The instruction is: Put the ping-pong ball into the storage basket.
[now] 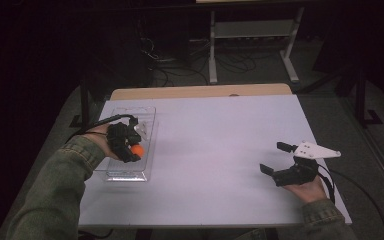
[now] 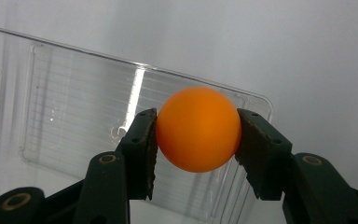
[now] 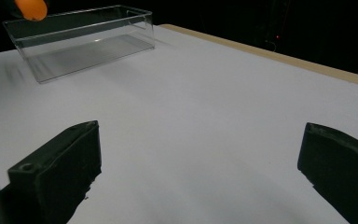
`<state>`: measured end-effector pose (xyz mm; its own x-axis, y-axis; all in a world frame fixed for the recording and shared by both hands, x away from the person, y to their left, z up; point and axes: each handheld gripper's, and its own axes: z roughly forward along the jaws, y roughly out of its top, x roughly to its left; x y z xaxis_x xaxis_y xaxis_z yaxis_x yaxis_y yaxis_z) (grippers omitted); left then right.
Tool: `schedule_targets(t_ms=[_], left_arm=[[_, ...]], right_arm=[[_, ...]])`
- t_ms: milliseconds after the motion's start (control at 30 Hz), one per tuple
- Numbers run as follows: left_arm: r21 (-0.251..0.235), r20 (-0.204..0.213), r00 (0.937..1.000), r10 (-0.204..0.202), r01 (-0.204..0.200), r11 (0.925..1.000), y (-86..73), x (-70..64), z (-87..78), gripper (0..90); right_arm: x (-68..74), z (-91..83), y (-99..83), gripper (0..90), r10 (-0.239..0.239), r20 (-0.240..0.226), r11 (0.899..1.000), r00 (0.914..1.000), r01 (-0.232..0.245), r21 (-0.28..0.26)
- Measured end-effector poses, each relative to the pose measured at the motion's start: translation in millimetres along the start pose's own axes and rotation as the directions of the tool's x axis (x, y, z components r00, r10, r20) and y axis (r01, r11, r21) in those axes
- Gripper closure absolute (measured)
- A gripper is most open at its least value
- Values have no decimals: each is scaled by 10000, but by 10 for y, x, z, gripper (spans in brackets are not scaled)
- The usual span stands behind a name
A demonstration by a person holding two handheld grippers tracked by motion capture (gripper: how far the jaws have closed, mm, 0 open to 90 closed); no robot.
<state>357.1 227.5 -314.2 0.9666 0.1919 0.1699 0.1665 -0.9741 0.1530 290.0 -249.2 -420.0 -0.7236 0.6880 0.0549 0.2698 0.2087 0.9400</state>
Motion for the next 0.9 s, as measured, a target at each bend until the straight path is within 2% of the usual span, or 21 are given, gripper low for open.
schedule_targets(t_ms=[900], left_arm=[[165,203,9998,-15,11,9999,-54,-23,234,500]], right_arm=[[1,-20,-10,0,-7,37,10000,10000,7,67]])
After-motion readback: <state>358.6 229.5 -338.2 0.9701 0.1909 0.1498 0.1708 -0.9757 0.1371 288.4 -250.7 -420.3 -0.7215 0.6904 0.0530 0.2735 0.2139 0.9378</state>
